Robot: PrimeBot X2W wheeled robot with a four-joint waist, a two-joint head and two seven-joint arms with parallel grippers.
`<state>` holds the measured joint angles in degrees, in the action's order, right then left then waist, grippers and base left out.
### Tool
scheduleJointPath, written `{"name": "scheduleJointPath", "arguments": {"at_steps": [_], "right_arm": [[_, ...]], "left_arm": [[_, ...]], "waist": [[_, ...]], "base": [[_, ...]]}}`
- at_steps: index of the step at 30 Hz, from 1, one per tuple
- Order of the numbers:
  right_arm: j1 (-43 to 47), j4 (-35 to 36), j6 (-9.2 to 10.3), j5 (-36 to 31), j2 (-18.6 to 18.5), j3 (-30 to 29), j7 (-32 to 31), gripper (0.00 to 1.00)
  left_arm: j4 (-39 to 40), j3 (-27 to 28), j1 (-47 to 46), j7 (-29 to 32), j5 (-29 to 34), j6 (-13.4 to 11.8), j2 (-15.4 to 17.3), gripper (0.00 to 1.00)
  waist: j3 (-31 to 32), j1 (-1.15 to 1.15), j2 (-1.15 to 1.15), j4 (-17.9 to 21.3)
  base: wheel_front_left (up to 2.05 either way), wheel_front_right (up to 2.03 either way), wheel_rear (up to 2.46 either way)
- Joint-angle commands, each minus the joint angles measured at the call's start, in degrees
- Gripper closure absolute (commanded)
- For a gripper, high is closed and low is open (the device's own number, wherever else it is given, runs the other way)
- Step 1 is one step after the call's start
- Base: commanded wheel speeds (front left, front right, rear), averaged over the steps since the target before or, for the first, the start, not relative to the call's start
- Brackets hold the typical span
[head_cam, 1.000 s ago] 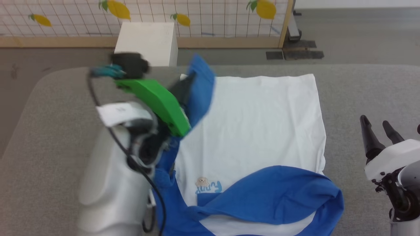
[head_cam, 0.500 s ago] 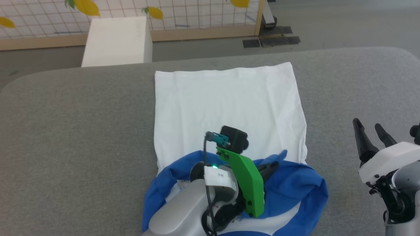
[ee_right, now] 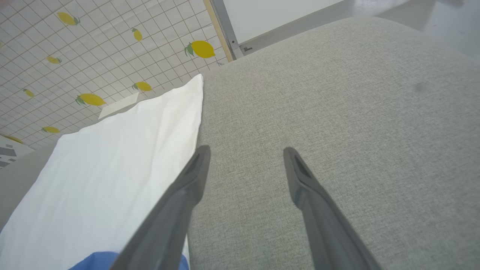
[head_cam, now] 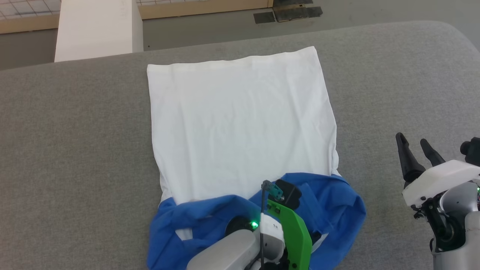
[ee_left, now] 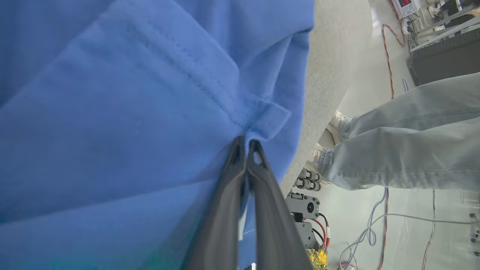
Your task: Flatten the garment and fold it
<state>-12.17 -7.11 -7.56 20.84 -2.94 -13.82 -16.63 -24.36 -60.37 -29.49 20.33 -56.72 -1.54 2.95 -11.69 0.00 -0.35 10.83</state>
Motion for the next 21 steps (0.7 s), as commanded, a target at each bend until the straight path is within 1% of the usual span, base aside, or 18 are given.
{"name": "scheduleJointPath", "arguments": {"at_steps": [1,2,8,12,14,17,21], "right_arm": [[-1.04,-0.31,0.08,0.19,0.06,0.02,0.46,0.0],[-1.1,-0.54,0.08,0.14,0.06,-0.04,0.57,0.0],[-0.52,-1.48,0.08,-0.22,0.06,-0.49,0.72,0.0],[0.11,-1.65,0.08,-0.45,0.06,-0.78,0.5,0.0],[0.37,-1.48,0.08,-0.73,0.06,-0.89,0.32,0.0],[0.6,-1.01,0.08,-0.91,0.06,-0.95,-0.09,0.0],[0.82,-0.25,0.08,-1.28,0.06,-1.08,-0.71,0.0]], "left_arm": [[-0.13,-0.42,-0.92,0.23,-1.49,-0.21,-0.07,0.55],[-0.18,-1.02,-1.22,0.92,-2.35,-0.34,-0.07,0.0],[2.58,-2.12,-3.7,3.51,-7.11,-0.89,-0.07,0.0],[6.18,0.09,-5.41,3.37,-11.13,-0.86,-0.07,0.0],[7.68,2.54,-6.51,1.54,-12.71,-0.94,-0.07,0.0],[8.2,6.85,-8.53,-2.48,-12.84,-1.29,0.24,0.0],[7.49,12.72,-10.57,-9.73,-11.0,-1.65,3.25,0.0]], "waist": [[0.21,0.0,0.35,-0.25],[0.47,0.0,0.35,-0.47],[2.88,0.0,0.35,-2.32],[4.78,0.0,0.35,-3.83],[5.65,0.0,0.35,-4.57],[6.52,0.0,0.35,-5.42],[7.33,0.0,0.35,-6.44]], "base": [[0.0,0.0,0.0],[0.0,0.0,0.0],[0.0,0.0,0.0],[0.0,0.0,0.0],[0.0,0.0,0.0],[0.0,0.0,0.0],[0.0,0.0,0.0]]}}
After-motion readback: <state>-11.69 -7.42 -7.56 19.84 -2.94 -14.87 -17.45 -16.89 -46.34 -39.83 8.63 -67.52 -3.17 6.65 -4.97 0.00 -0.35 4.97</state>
